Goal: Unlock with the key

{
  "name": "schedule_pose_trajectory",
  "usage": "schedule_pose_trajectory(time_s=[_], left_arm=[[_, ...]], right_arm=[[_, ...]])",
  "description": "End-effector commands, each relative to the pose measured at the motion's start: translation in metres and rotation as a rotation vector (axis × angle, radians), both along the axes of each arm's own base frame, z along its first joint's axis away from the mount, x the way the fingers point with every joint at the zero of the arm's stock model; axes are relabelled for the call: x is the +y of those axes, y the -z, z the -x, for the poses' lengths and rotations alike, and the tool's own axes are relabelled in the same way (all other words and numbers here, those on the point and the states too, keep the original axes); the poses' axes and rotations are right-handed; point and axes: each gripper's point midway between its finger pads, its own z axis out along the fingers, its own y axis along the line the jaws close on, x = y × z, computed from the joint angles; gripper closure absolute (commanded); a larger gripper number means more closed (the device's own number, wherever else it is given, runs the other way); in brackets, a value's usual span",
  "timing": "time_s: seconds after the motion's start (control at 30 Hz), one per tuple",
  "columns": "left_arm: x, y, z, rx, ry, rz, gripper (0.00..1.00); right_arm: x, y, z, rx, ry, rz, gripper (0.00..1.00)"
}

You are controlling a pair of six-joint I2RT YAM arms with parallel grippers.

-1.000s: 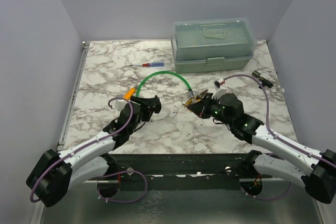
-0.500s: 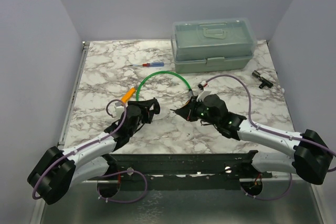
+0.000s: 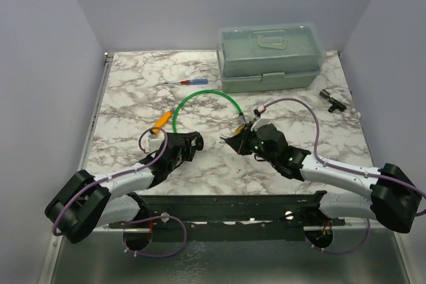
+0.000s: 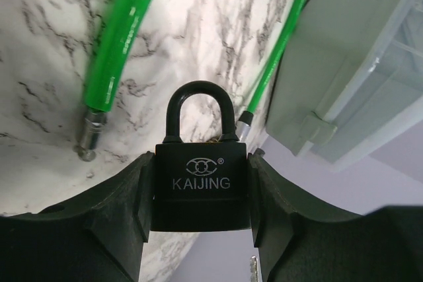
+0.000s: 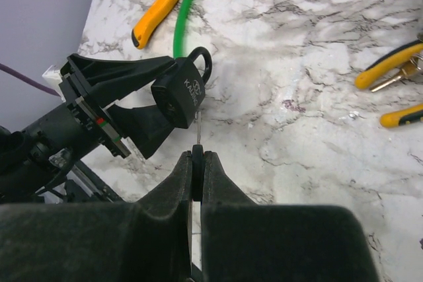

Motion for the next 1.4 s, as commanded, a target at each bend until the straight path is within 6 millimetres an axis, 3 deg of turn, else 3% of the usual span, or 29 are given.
schedule_pose_trajectory(time_s=[0.0,0.53,0.8,1.07,1.37], left_arm=[[-0.018,-0.02,-0.012,-0.04,0.016,0.084,1.0],[-0.034,0.012,-0.019,0.032,0.065,0.027,1.0],[-0.044,0.02,-0.019,0.048,0.107,0.046,1.0],[-0.058,0.016,-0.013,0.045,0.159,0.152,1.0],[-0.054,0.012,-0.007,0.053,0.155,0.205,1.0]], right_arm=[[-0.018,0.008,-0.003,-0.006,0.083,0.019,1.0],[-0.038,0.025,-0.001,-0.005,0.143,0.055,1.0],[-0.023,0.022,-0.001,-0.052,0.059,0.054,1.0],[-0.002,0.019,-0.008,-0.093,-0.012,0.059,1.0],[0.014,0.013,-0.005,-0.152,-0.104,0.033,1.0]])
